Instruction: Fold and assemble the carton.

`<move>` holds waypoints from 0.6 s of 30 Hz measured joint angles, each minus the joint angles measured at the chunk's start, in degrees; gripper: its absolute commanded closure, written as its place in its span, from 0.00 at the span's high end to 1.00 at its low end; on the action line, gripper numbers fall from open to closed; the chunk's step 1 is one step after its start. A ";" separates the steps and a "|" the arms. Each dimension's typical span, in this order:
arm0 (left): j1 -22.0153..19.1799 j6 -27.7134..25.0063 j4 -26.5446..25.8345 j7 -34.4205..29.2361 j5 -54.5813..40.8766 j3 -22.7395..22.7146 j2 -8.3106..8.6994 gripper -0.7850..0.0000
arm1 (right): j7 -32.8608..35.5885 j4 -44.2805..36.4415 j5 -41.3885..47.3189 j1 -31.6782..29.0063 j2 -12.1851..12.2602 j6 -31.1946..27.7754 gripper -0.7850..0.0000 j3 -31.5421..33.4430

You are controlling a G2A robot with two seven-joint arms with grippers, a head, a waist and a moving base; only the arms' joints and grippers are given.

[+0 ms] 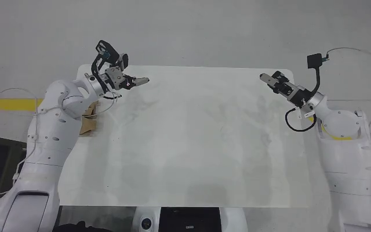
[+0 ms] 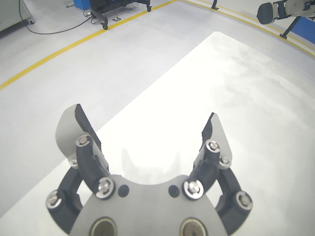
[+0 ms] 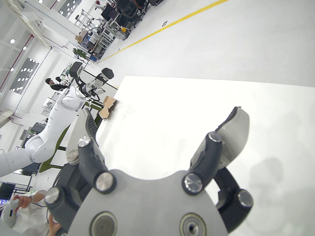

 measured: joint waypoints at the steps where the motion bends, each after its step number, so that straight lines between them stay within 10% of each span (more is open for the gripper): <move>1: -0.43 -0.14 0.80 -2.78 -4.60 -0.54 0.07 1.00 | 0.00 0.00 0.00 0.00 0.00 0.00 1.00 0.00; 18: -8.97 2.98 15.99 -38.10 -43.38 -7.51 3.00 1.00 | 0.00 0.00 0.00 0.00 0.00 0.00 1.00 0.00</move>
